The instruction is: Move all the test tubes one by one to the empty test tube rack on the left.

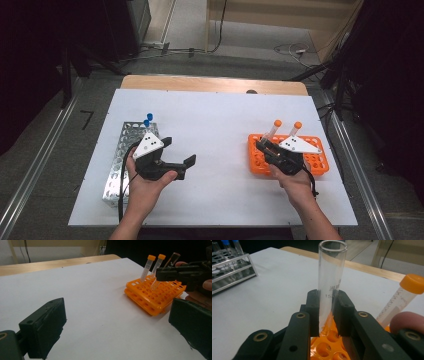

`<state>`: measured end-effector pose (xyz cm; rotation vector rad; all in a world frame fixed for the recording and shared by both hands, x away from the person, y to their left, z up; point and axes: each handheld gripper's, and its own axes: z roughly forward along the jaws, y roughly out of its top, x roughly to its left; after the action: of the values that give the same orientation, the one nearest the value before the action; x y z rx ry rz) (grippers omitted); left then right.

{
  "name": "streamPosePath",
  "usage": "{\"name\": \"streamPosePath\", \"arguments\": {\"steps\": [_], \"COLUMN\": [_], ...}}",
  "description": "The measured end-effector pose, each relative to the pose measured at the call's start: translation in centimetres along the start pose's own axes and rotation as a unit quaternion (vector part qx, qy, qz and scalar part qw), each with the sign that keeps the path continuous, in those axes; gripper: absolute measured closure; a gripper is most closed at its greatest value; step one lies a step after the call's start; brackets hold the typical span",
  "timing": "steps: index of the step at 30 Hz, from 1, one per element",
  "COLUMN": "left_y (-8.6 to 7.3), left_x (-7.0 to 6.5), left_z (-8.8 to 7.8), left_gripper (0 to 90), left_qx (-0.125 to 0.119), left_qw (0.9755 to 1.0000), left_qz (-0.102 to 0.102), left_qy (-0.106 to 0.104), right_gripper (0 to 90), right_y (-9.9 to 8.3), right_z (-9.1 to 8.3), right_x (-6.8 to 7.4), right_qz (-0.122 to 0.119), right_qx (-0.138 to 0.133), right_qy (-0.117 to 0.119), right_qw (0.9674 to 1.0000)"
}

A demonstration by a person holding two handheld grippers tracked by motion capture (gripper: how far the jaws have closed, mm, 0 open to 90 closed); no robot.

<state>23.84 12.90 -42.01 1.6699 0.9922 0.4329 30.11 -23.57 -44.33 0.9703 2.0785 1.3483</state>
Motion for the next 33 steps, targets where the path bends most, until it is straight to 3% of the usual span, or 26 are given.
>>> {"name": "streamPosePath", "arguments": {"steps": [12,24,30,33], "left_y": [0.2,0.3,0.3,0.3], "left_x": [-1.2,-2.5,-3.6,-3.9], "left_z": [0.5,1.0,1.7,2.1], "left_gripper": [2.4,3.7,12.1,18.1], "left_qx": [-0.002,0.0,0.003,0.003], "left_qw": [0.9998,0.999,0.9983,0.9974], "left_qz": [0.011,0.02,0.032,0.034], "left_qy": [-0.018,-0.041,-0.047,-0.064], "right_gripper": [73.9,73.9,73.9,73.9], "right_y": [0.5,0.7,0.6,0.6], "right_z": [-0.1,0.4,0.8,1.0], "right_x": [2.1,5.0,6.5,7.2], "right_qz": [-0.006,-0.014,-0.025,-0.033], "right_qx": [-0.004,0.002,0.006,0.009], "right_qy": [0.034,0.081,0.103,0.113], "right_qw": [0.9994,0.9966,0.9943,0.9931]}}
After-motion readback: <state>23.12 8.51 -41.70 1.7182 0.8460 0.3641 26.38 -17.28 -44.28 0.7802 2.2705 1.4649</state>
